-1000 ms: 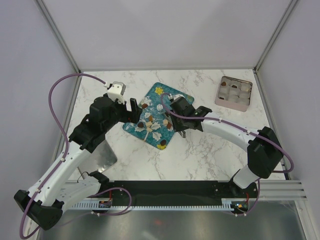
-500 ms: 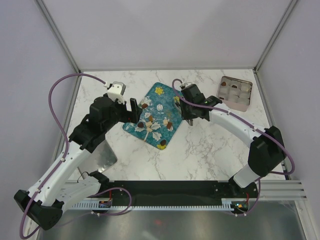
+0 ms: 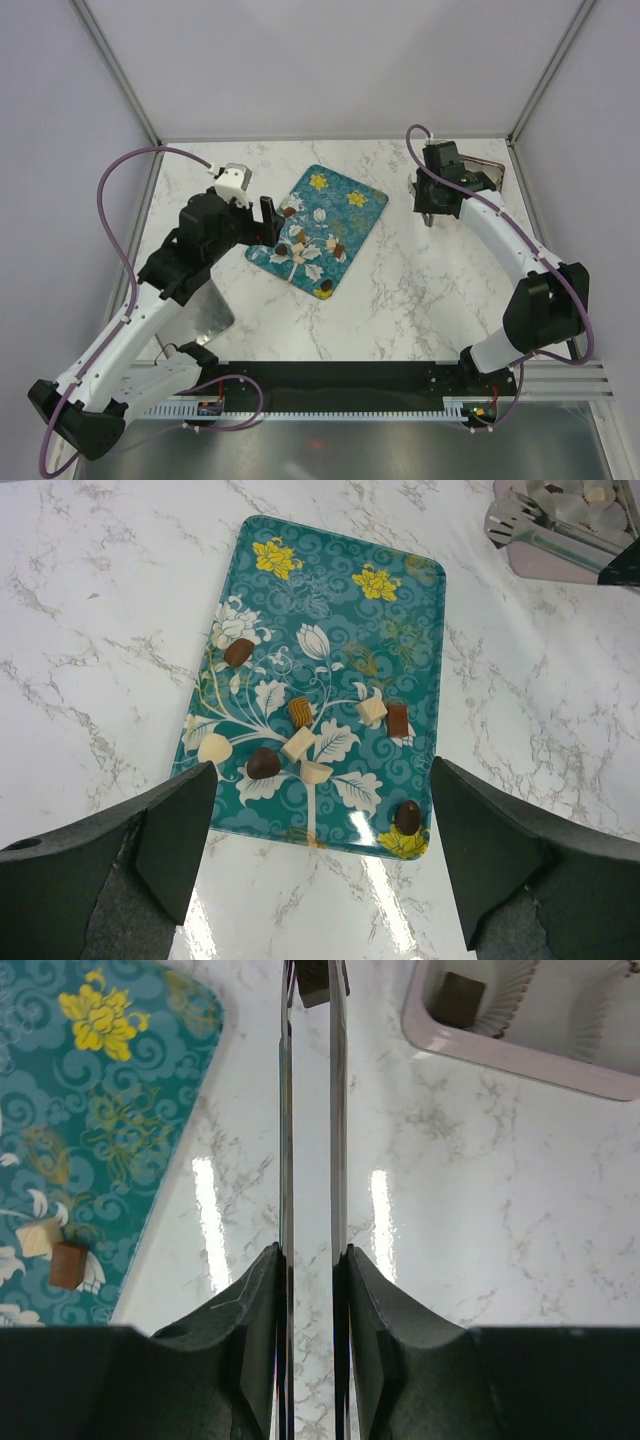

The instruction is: Pack the chocolate

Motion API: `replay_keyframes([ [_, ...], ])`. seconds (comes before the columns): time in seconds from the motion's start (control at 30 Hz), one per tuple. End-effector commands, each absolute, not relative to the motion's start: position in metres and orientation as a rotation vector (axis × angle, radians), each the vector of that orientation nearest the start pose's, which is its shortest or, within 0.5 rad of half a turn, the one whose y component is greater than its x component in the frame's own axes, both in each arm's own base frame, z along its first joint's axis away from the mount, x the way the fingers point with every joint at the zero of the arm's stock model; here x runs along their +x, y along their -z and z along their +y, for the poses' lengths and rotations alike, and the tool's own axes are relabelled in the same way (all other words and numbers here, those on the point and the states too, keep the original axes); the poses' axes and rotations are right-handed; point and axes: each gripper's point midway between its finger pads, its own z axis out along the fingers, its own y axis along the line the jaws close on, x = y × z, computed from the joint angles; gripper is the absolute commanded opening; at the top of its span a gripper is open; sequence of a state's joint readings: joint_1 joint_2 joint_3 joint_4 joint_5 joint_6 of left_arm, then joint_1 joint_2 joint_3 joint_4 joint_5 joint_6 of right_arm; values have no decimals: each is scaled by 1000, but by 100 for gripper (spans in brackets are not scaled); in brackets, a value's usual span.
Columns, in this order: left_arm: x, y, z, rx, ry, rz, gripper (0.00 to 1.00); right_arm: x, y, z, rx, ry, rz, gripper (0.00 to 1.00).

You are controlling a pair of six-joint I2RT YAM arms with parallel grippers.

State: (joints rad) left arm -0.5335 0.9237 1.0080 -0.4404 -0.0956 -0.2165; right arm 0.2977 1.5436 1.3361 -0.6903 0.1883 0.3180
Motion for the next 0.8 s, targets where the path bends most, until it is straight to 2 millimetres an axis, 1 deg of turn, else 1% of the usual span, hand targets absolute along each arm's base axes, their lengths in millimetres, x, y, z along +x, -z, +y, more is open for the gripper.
replay_keyframes([
  [0.0, 281, -290, -154, 241, 407, 1897, 95, 386, -196, 71, 178, -3, 2366, 36],
  [0.03, 282, -289, -155, 241, 405, 1900, 95, 387, -196, 64, 202, 9, 2364, 36],
  [0.23, 287, -274, -158, 229, 398, 1946, 95, 391, -187, 48, 290, 15, 2386, 37],
  [0.3, 286, -271, -163, 216, 435, 1962, 95, 391, -184, 52, 298, -9, 2405, 37],
  [0.4, 284, -275, -168, 196, 482, 1964, 95, 394, -185, 55, 304, -26, 2413, 37],
  [0.43, 283, -275, -168, 185, 491, 1966, 94, 395, -185, 52, 308, -5, 2412, 37],
  [0.53, 277, -280, -168, 134, 537, 1964, 94, 400, -194, 45, 316, 39, 2409, 37],
  [0.6, 273, -278, -166, 61, 563, 1976, 94, 403, -206, 43, 334, 31, 2384, 37],
  [0.63, 270, -281, -165, 41, 578, 1968, 94, 404, -211, 43, 333, 25, 2370, 37],
  [0.67, 270, -282, -165, 2, 597, 1965, 95, 404, -213, 36, 354, 58, 2359, 36],
  [0.73, 270, -281, -163, -16, 591, 1966, 95, 404, -219, 28, 398, 71, 2332, 37],
  [0.77, 272, -285, -162, -18, 581, 1961, 95, 404, -221, 21, 422, 101, 2318, 36],
])
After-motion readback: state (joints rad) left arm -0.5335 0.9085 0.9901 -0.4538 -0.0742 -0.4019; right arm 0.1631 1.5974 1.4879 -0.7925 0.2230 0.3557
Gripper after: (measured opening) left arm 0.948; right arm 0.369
